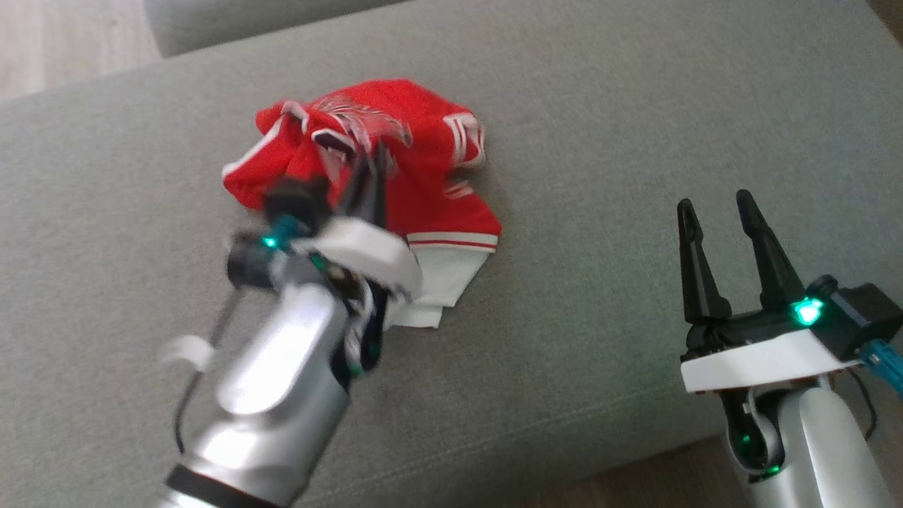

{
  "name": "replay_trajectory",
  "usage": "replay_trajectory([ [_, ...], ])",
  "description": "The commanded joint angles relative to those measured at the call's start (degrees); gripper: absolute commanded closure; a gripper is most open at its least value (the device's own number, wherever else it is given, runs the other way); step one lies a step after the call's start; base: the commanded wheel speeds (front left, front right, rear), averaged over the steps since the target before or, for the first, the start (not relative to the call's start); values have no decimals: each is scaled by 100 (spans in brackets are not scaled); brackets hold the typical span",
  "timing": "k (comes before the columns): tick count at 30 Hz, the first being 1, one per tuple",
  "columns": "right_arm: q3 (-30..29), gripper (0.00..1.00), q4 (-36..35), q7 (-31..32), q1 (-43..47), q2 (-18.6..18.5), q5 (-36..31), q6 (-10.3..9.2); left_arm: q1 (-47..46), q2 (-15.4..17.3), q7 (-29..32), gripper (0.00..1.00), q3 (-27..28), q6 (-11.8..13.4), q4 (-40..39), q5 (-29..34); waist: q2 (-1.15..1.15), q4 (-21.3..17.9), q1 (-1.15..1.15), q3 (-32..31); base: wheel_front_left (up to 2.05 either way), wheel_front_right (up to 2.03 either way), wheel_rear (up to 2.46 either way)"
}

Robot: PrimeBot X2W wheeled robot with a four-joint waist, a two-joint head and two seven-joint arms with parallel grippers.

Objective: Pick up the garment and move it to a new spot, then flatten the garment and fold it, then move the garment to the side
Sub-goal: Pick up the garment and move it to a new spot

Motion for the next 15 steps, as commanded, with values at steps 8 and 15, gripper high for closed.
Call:
replay_trajectory([
  [8, 250, 0, -142, -37, 3, -3, 16, 41, -476, 540, -76, 100, 1441, -316, -2169, 392, 0, 422, 0, -506, 0, 0, 0],
  [15, 289, 0, -151, -37, 101, -3, 92, 41, -826, 1458, 494, 100, 1931, -306, -2861, 473, 0, 736, 0, -697, 0, 0, 0],
])
